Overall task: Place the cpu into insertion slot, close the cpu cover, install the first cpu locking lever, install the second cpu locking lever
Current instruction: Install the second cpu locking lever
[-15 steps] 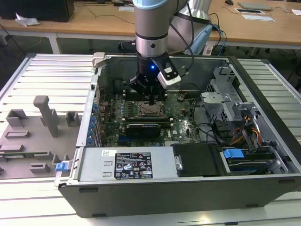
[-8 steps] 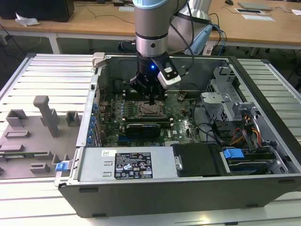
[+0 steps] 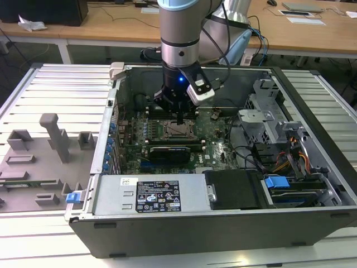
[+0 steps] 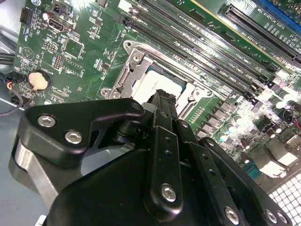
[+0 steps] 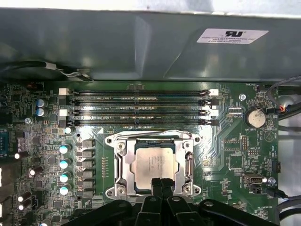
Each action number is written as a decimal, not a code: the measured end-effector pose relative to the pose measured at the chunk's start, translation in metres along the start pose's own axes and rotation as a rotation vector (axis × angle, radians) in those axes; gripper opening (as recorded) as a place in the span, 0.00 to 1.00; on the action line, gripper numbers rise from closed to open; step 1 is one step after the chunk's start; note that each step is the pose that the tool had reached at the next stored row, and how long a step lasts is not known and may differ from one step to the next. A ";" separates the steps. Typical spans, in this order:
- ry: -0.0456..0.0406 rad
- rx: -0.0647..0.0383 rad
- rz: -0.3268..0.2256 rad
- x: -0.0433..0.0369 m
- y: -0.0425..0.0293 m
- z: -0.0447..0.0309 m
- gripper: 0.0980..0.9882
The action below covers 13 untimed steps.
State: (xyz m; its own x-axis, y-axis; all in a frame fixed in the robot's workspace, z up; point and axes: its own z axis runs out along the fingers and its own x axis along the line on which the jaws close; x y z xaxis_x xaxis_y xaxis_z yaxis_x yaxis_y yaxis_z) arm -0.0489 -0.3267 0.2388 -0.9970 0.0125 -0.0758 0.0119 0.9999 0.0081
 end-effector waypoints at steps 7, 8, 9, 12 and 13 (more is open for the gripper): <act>-0.0001 0.000 0.000 0.0010 -0.0098 -0.0010 0.01; -0.0001 0.000 0.000 0.0013 -0.0118 -0.0010 0.01; -0.0002 0.000 0.000 0.0017 -0.0155 -0.0012 0.01; -0.0001 0.000 0.000 0.0028 -0.0280 -0.0015 0.01; -0.0001 0.000 0.000 0.0031 -0.0303 -0.0016 0.01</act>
State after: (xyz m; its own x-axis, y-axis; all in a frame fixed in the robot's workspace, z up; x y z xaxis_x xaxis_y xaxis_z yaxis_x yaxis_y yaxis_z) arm -0.0525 -0.3569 0.2399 -0.9970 0.0128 -0.0759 0.0122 0.9999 0.0084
